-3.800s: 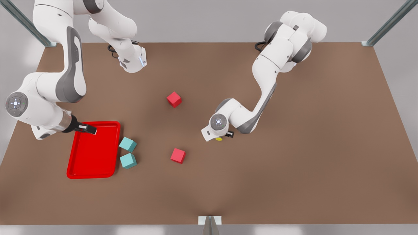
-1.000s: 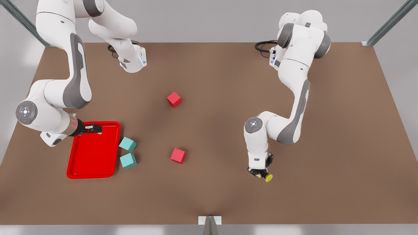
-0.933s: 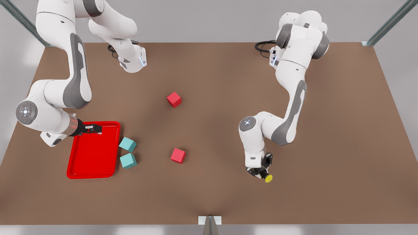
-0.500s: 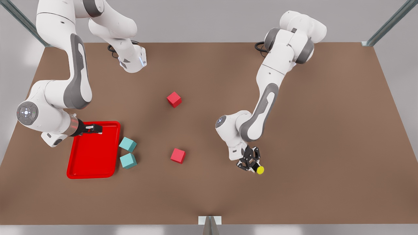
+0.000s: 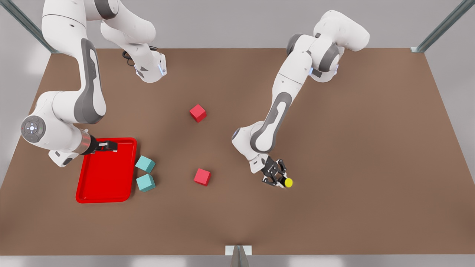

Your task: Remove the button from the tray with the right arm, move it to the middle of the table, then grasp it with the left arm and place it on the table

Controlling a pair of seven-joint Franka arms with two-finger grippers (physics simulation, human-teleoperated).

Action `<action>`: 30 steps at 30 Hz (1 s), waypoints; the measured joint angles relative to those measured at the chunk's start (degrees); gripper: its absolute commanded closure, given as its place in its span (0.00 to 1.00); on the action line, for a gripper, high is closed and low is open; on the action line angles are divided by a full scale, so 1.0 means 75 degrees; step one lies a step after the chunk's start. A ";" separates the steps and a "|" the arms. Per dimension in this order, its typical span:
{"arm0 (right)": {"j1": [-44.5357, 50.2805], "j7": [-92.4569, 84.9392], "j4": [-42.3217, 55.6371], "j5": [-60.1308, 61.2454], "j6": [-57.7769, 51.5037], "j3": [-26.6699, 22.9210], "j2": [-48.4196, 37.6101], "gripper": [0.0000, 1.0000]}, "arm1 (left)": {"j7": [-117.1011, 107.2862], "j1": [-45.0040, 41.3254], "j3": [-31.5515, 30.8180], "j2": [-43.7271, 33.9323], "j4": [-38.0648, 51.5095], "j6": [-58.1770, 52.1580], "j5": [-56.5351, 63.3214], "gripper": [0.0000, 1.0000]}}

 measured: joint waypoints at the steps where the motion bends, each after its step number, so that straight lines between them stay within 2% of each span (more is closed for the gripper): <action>1: 0.0002 0.0001 -0.0002 0.0000 0.0004 0.0000 0.0002 0.00 | -0.0113 -0.0062 0.0002 0.0017 0.0009 -0.0066 -0.0003 0.50; 19: 0.0002 0.0007 -0.0048 0.0000 0.0016 0.0000 0.0003 0.00 | -0.1632 -0.1136 0.0564 0.0890 0.0009 -0.0731 0.0009 0.50; 30: 0.0001 0.0006 -0.0049 -0.0003 0.0009 0.0000 0.0002 0.00 | -0.2189 -0.1364 0.0595 0.1069 0.0009 -0.0939 0.0011 0.49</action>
